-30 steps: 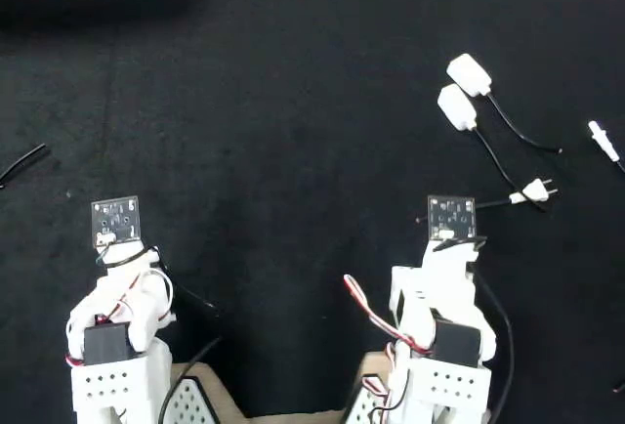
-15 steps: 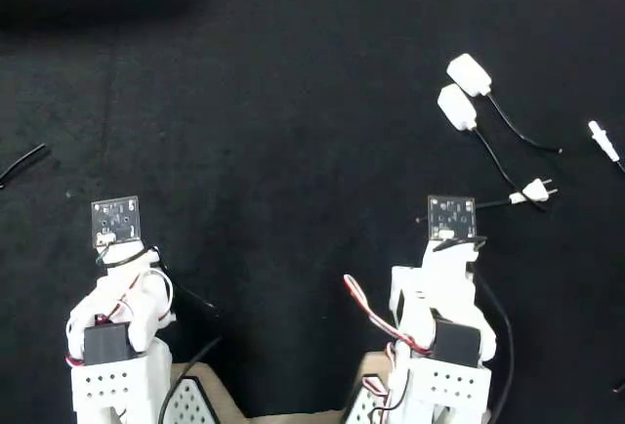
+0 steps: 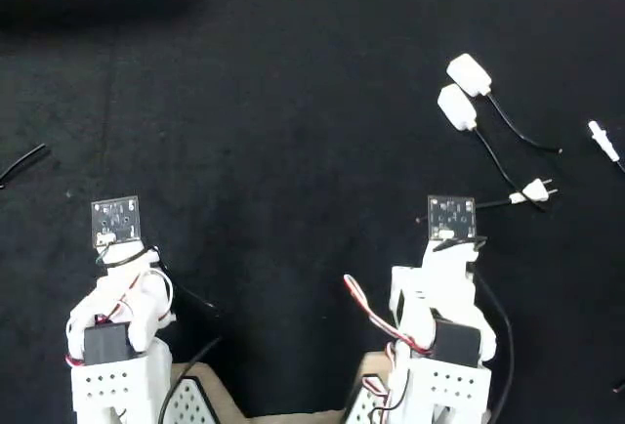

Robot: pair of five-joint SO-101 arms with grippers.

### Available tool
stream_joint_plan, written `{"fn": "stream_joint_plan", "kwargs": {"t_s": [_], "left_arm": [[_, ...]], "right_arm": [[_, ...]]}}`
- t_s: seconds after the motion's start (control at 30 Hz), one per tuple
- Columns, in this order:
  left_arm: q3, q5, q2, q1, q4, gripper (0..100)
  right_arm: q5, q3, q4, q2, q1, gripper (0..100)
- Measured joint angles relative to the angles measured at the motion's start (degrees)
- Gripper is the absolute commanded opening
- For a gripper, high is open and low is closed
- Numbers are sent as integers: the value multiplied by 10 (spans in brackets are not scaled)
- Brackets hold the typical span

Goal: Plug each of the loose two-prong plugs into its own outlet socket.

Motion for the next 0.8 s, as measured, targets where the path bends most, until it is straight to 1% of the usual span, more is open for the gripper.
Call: {"fn": "stream_joint_plan", "kwargs": {"t_s": [0.07,0.17,0.27,0.33,0.47,0.57,0.8], "left_arm": [[0,0,0,0,0,30],[0,0,0,0,0,30],[0,0,0,0,0,30],[0,0,0,0,0,30],[0,0,0,0,0,30],[0,0,0,0,0,30],[0,0,0,0,0,30]], "right_arm": [[-1,0,-3,0,-8,275],[-1,0,-25,0,-47,275],[0,0,-60,0,-50,276],[23,0,-106,0,-47,276],[92,0,-187,0,-25,276],[140,-11,-205,0,-25,276],[185,-89,-226,5,-25,276]]}}
